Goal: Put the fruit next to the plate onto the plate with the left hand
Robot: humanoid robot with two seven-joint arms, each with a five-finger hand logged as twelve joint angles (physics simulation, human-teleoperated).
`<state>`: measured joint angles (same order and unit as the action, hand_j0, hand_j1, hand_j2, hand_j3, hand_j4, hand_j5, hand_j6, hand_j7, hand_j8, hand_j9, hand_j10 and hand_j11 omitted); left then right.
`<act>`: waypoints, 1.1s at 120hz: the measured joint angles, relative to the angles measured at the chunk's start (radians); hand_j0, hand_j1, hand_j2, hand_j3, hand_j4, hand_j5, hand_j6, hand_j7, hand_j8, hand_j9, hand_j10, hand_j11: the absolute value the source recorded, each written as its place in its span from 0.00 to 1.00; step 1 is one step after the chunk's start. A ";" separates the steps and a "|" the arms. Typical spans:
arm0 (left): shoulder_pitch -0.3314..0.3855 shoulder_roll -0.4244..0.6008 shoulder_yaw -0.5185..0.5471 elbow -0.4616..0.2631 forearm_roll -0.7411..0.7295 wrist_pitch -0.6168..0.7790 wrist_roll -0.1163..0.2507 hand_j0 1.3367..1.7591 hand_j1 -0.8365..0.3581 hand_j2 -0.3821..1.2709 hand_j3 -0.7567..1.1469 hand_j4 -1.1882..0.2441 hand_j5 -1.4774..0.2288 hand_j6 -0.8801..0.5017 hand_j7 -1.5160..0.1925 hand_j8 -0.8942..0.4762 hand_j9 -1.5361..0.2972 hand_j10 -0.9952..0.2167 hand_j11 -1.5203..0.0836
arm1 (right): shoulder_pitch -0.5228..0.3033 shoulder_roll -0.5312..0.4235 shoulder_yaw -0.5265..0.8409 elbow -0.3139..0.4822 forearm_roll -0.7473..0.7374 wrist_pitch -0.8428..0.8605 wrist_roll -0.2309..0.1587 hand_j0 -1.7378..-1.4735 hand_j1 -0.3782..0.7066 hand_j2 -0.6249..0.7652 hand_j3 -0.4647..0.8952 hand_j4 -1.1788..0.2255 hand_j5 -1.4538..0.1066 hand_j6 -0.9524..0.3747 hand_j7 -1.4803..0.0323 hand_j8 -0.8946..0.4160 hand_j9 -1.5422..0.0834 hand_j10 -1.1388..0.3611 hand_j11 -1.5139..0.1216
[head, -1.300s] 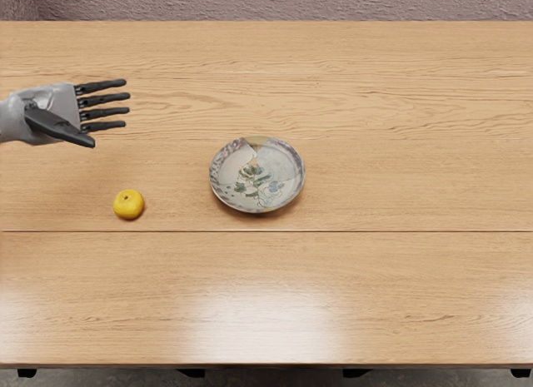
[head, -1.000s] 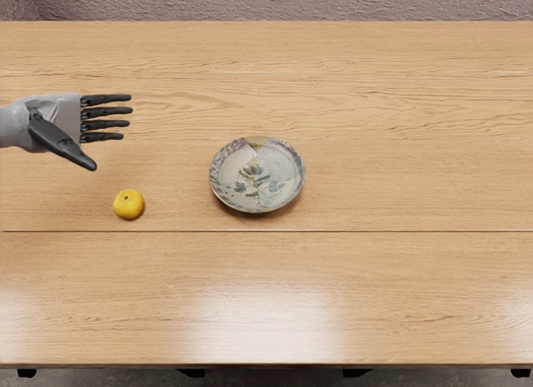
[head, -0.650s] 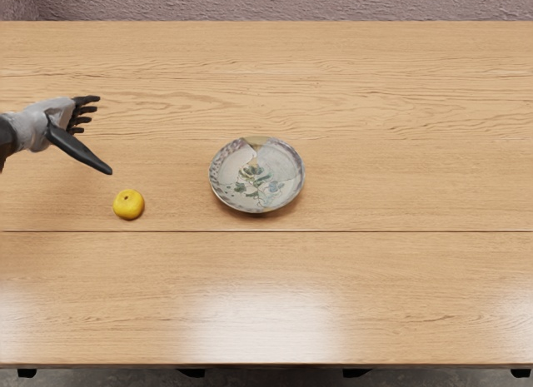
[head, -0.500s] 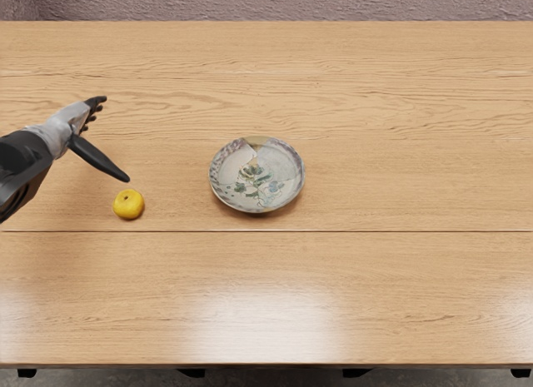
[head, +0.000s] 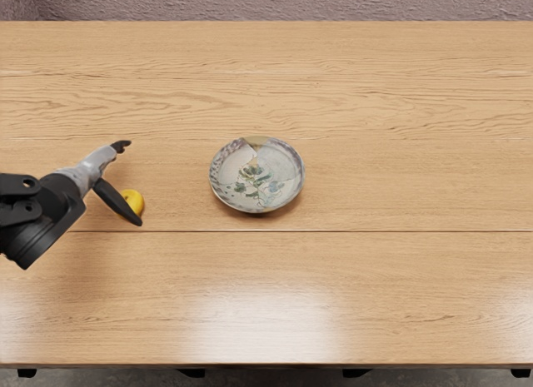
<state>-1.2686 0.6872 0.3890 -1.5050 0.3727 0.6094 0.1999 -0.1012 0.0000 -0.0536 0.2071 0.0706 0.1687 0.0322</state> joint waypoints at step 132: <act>-0.050 -0.057 0.086 0.100 -0.003 0.001 0.006 0.76 0.67 0.33 0.40 0.57 0.58 0.37 0.60 0.39 0.57 0.52 0.64 | 0.000 0.000 0.000 0.000 0.000 0.000 0.000 0.30 0.04 0.45 0.34 0.83 0.93 0.71 0.97 0.68 0.94 0.75 0.92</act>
<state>-1.3191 0.6305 0.4749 -1.4055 0.3700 0.6106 0.2062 -0.1012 0.0000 -0.0537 0.2071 0.0706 0.1687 0.0322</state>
